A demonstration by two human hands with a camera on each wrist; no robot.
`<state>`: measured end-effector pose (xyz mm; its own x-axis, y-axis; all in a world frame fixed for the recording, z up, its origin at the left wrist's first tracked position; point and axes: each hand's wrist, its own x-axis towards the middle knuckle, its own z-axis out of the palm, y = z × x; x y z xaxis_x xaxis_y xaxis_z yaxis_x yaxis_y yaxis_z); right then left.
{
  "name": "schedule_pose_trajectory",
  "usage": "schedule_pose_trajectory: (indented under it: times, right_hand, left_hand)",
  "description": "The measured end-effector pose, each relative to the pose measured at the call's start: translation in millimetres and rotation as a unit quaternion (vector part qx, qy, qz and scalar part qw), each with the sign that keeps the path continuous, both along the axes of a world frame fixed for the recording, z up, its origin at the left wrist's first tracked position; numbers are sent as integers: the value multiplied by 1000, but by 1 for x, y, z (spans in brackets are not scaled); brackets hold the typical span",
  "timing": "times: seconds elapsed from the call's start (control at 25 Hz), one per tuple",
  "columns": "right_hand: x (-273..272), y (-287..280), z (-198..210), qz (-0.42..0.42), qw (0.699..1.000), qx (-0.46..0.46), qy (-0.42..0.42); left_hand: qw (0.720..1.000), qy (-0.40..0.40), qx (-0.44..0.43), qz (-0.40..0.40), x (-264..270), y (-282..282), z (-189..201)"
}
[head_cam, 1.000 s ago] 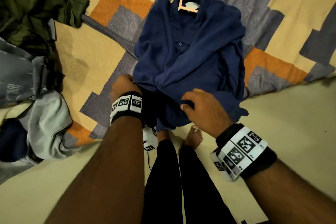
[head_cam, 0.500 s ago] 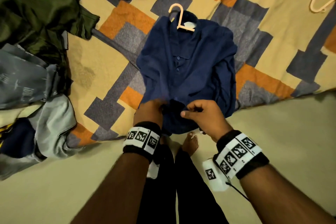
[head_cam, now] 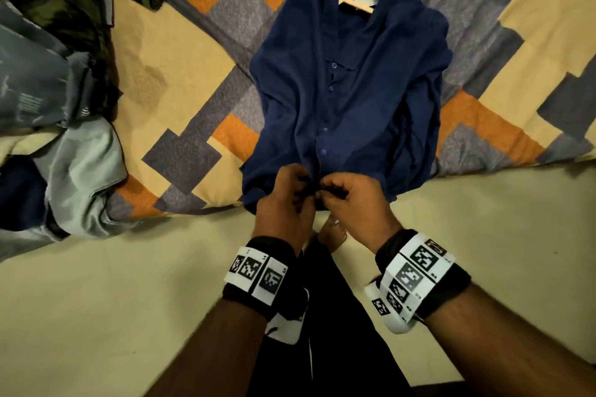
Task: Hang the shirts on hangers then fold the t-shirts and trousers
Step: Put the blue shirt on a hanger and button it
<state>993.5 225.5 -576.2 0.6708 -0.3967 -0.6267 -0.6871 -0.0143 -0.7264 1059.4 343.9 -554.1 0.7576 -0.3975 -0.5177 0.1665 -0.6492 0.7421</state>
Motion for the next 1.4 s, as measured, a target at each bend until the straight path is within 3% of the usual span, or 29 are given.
schedule_pose_trajectory:
  times: [0.12,0.24,0.36,0.48,1.04,1.24,1.4]
  right_hand:
    - [0,3,3,-6,1000,13,4]
    - [2,0,14,-40,999,-27,-22]
    - [4,-8,21,-85,996,-15,-33]
    - [14,-6,23,-44,998,-12,-39]
    - [31,2,19,-83,992,-23,-94]
    - [32,4,9,36,984,-125,-125]
    - [31,6,5,37,990,-96,-100]
  left_hand:
    - [989,29,-71,122,-1,-2,1]
    - [982,55,-47,173,5,1,-3]
    - [988,34,-4,154,16,10,-8]
    - [993,-21,3,115,21,9,-4]
    - [986,66,-30,151,27,0,0]
    - [988,62,-51,132,26,-2,8]
    - [971,109,-91,190,23,4,9]
